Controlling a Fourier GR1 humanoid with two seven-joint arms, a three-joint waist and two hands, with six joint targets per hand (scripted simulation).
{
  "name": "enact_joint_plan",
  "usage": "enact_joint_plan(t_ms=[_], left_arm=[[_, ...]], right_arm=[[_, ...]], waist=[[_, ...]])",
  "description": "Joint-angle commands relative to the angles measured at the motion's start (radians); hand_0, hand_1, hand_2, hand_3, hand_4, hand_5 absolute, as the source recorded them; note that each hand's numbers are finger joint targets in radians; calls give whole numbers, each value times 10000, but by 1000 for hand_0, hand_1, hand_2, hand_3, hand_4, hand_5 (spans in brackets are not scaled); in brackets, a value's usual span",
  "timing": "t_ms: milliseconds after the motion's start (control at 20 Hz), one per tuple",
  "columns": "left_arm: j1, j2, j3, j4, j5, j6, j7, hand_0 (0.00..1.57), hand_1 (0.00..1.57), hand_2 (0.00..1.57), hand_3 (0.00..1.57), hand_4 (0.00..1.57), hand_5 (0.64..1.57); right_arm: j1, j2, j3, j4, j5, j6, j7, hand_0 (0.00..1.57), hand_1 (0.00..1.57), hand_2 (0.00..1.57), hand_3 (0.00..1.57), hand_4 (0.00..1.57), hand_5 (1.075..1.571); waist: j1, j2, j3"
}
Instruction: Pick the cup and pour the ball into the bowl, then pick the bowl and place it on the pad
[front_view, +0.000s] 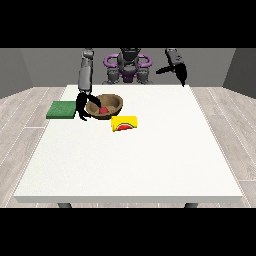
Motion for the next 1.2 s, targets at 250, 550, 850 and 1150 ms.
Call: enact_joint_plan(t_ms=[250, 550, 850, 1150], left_arm=[[83, -70, -17, 617, 367, -550, 11, 0, 0, 0, 0, 898, 1466], [1292, 152, 776, 2126, 528, -358, -365, 0, 0, 0, 0, 989, 1419], [1305, 658, 1607, 2690, 871, -332, -88, 0, 0, 0, 0, 1003, 1407], [1089, 871, 1763, 2341, 937, -574, -633, 0, 0, 0, 0, 1024, 1431]], right_arm=[[98, 36, 1229, 590, 1915, -3212, 2894, 1571, 1571, 1571, 1256, 898, 1566], [-847, -111, 2286, 20, 2599, -2846, 6319, 1571, 1571, 1571, 966, 821, 1564], [-1012, -825, 2596, -879, 2573, -1212, 7709, 1571, 1571, 1571, 744, 808, 1567], [-913, -1555, 1748, -1579, 1919, -712, 7510, 1571, 1571, 1571, 728, 777, 1571]], waist=[[541, -564, 321], [-918, -2866, 349], [-2233, -3479, 367], [-1980, -2436, 371]])
